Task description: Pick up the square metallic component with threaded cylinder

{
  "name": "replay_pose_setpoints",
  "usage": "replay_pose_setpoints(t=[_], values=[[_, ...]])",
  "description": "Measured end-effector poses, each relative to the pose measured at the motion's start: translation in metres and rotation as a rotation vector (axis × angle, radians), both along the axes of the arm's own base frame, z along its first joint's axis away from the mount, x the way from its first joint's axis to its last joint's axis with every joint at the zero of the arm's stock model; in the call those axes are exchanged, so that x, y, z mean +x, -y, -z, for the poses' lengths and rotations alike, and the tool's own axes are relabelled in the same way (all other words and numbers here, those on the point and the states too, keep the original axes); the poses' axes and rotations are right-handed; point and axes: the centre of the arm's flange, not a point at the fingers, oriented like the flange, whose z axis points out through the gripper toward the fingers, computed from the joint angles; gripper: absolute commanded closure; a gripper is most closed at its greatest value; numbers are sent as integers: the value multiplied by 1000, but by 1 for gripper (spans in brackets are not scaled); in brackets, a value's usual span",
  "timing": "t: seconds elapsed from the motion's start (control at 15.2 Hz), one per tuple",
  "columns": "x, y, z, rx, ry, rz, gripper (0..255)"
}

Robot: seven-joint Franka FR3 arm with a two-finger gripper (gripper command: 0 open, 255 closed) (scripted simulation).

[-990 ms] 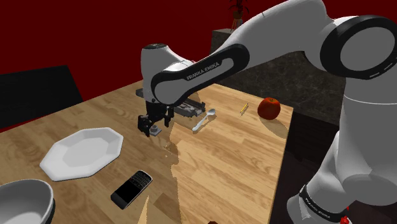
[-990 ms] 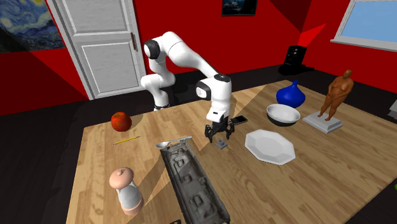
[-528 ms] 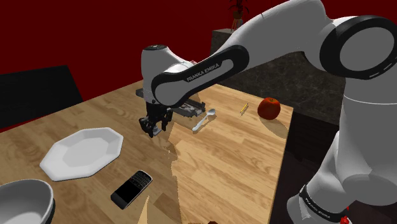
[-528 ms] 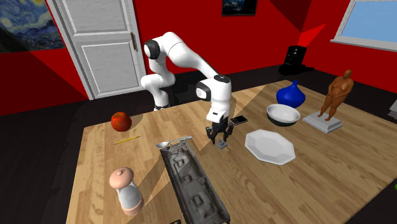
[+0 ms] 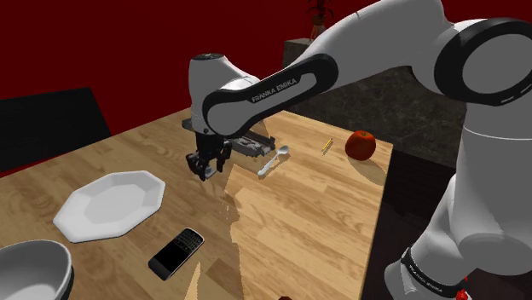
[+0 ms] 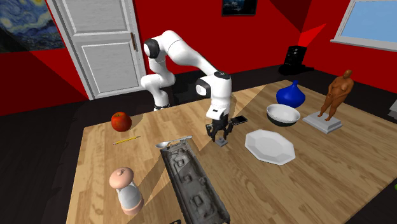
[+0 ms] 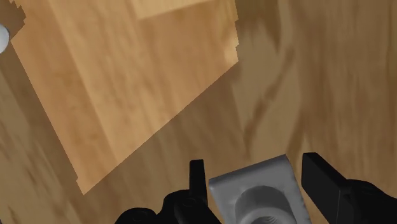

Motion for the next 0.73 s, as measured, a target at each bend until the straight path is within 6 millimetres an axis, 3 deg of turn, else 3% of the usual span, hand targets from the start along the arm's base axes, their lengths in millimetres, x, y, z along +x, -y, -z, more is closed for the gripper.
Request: replay_pose_setpoints(t=[0.73], values=[[1,-1,-58,0,0,0,255]])
